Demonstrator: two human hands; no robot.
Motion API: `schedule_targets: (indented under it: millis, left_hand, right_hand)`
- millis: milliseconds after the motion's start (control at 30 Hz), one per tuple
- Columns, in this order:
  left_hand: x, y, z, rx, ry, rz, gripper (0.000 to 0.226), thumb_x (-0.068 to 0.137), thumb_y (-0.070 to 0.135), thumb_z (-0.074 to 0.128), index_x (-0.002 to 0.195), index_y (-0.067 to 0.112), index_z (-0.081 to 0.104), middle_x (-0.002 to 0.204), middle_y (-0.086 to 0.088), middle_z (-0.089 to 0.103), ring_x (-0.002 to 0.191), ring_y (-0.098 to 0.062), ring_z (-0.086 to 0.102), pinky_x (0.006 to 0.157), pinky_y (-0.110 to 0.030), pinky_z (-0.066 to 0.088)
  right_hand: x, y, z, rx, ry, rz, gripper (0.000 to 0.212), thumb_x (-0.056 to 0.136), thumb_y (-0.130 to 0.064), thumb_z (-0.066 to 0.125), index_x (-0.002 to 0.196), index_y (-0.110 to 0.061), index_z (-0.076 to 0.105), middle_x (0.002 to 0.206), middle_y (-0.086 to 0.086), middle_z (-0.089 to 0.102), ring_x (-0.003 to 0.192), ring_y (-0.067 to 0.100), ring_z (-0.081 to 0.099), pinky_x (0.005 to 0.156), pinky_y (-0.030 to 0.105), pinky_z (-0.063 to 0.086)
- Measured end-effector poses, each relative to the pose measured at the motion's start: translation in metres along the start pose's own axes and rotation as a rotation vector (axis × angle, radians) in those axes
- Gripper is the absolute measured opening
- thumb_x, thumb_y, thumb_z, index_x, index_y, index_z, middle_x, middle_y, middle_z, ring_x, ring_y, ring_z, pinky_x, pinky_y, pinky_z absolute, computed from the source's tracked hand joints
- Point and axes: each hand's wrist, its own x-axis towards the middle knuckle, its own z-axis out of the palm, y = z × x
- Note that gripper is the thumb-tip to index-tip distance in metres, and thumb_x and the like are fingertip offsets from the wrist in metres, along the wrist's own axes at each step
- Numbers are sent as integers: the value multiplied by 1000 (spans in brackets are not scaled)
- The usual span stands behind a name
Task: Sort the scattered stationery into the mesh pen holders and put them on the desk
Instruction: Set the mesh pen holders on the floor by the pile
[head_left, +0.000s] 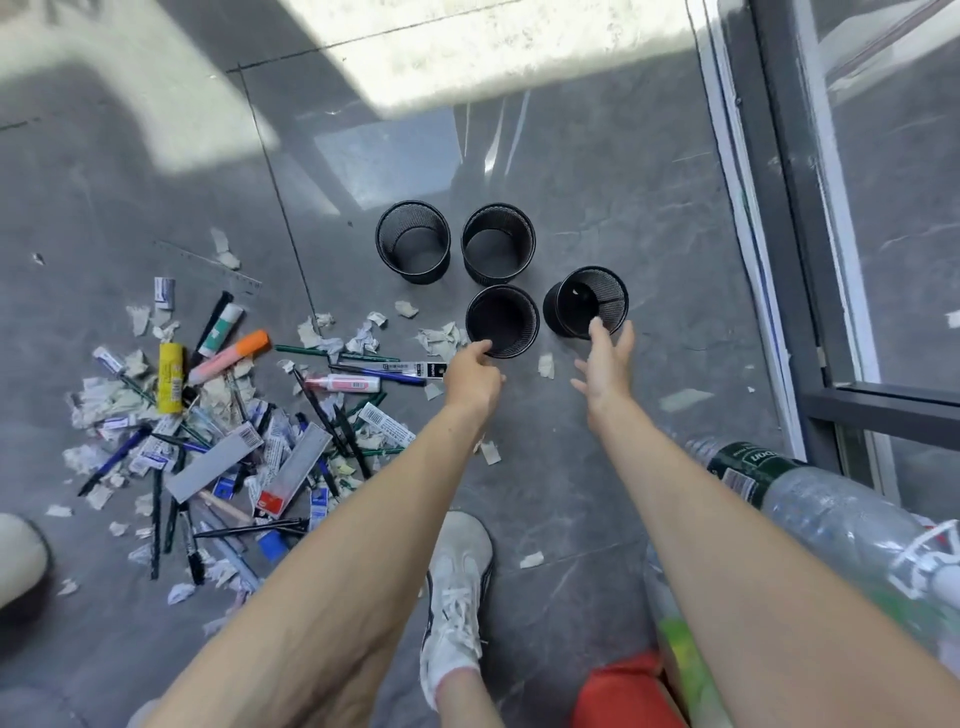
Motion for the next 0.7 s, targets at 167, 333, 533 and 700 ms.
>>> schedule_targets:
  millis: [167,333,533,700]
  left_hand:
    - [-22,7,-39,-64,36,-17,52,84,-11,40,129,12,53,97,-8,61,90,-26,59,77,-33,47]
    - [-47,5,-95,-75,34,-17,51,85,-10,44,131,12,49,104,-10,59,86,-22,61,87,-36,51]
    - [-76,-29,-173,-74,-3,8,36,87,-3,44,121,6,53,97,-13,59,75,-22,58,53,-23,40]
    - [-98,-85,-251,-40,5,17,22,87,1,49,107,7,57,87,-13,58,68,-23,57,61,-25,41]
  right_hand:
    - [-31,10,12,-143,98,23,77,84,-25,54,148,-20,12,142,15,38,112,26,46,103,50,40]
    - [-68,16,42,-364,-58,16,56,87,-17,51,140,-11,34,111,3,43,94,22,43,81,30,42]
    - [-143,40,100,-657,-227,-119,19,90,-17,48,80,-14,65,95,15,59,91,32,56,76,35,44]
    - [-219,84,145,-748,-307,-210,26,87,-13,47,91,8,62,69,18,48,63,19,40,60,28,31]
